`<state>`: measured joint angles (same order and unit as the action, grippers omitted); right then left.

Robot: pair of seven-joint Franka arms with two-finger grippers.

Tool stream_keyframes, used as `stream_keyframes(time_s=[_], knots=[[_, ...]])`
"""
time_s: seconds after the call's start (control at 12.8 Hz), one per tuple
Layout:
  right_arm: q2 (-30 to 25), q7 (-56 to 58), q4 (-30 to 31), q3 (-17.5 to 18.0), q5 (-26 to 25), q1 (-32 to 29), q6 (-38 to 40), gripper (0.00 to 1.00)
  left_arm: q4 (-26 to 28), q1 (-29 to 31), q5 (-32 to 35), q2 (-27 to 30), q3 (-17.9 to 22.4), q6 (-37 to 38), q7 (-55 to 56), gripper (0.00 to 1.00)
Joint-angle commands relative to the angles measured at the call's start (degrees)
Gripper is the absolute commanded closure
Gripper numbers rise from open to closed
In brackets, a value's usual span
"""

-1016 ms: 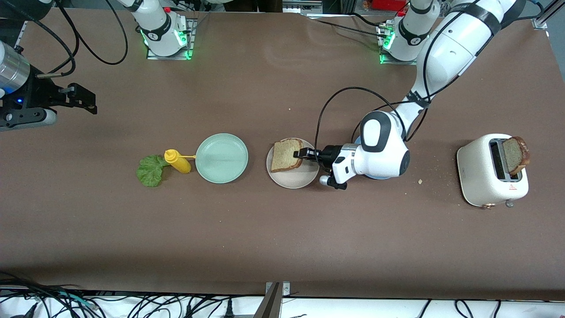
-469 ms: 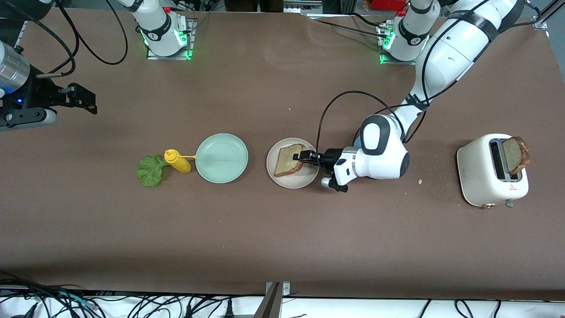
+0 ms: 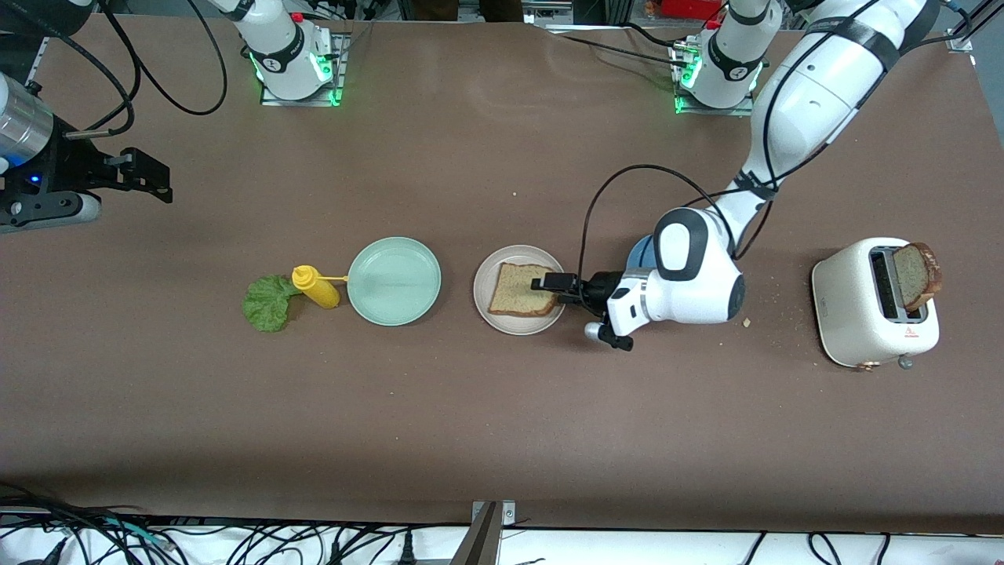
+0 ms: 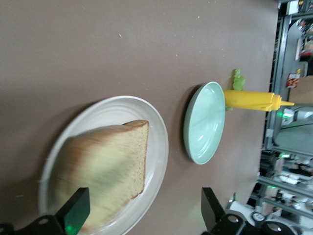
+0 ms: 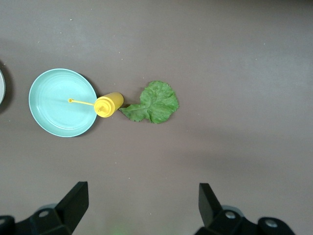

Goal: Make sandwich in beige plate with both arms
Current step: 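Raise the left gripper away while the right gripper reaches the mustard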

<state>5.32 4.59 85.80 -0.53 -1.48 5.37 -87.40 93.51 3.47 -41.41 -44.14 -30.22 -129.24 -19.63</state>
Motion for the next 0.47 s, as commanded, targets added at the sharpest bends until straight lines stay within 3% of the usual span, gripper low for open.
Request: stream_keyframes(time_s=[0.0,0.16,0.39], knots=[[0.30,-0.55,-0.98,0.18,-0.02,-0.27,0.31,0.00,0.45,3.11,4.14,4.40,-0.19,5.03,-0.06,0.00],[0.30,-0.46,-0.89,0.18,-0.02,-0.27,0.22,0.00,0.45,4.87,5.80,6.07,-0.10,7.41,-0.15,0.00],[0.39,-0.28,-0.89,0.09,-0.02,-0.53,0.22,0.00,-0.60,8.04,14.22,10.46,-0.01,12.33,3.26,0.00]])
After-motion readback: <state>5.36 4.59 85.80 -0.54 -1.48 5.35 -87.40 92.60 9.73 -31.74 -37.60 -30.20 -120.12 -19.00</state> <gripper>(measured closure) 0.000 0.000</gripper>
